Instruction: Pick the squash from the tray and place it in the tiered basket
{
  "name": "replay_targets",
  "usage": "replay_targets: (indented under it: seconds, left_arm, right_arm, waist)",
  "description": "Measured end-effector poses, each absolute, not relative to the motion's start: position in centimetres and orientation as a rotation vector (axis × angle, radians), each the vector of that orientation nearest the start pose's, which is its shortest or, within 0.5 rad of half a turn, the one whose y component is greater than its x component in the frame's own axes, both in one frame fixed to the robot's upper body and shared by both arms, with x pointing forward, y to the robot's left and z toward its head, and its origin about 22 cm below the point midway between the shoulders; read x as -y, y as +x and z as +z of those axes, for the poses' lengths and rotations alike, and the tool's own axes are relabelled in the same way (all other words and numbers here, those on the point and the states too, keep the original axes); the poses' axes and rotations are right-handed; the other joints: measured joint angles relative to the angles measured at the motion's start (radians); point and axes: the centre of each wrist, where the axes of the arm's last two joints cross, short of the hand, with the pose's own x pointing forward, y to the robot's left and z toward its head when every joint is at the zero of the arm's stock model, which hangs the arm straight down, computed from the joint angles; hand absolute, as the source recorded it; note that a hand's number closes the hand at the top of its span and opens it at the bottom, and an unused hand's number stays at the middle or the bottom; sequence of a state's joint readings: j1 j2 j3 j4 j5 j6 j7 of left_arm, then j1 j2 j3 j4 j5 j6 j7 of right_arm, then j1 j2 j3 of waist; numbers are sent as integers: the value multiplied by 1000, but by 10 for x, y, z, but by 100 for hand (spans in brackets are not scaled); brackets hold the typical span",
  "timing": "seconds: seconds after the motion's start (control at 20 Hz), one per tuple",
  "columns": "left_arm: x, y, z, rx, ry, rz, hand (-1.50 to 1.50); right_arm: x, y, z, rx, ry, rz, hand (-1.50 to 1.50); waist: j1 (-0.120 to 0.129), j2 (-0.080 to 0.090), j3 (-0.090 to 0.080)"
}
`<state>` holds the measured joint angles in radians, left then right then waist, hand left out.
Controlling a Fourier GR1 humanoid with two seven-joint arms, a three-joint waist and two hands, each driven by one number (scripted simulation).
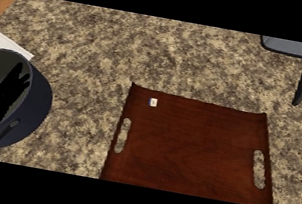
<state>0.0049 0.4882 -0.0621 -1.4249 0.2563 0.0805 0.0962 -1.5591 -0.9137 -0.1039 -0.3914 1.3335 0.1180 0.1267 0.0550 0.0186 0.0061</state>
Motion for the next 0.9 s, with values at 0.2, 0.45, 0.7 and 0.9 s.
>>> replay_targets:
  seconds: [0.2,0.45,0.7,0.9]
  left_arm:
    - [-343,239,9,1312,240,-113,0]
    - [-341,240,10,1313,245,-118,0]
    - [-340,240,9,1309,251,-117,0]
    - [-341,240,9,1308,245,-116,0]
  right_arm:
    - [396,391,437,1012,-1806,791,150]
    - [403,393,433,917,-1731,808,150]
    - [419,394,418,721,-1577,774,-150]
    - [428,392,412,628,-1522,677,-150]
  waist:
    - [5,2,-1]
    - [9,3,-1]
    - [8,3,0]
    - [9,4,1]
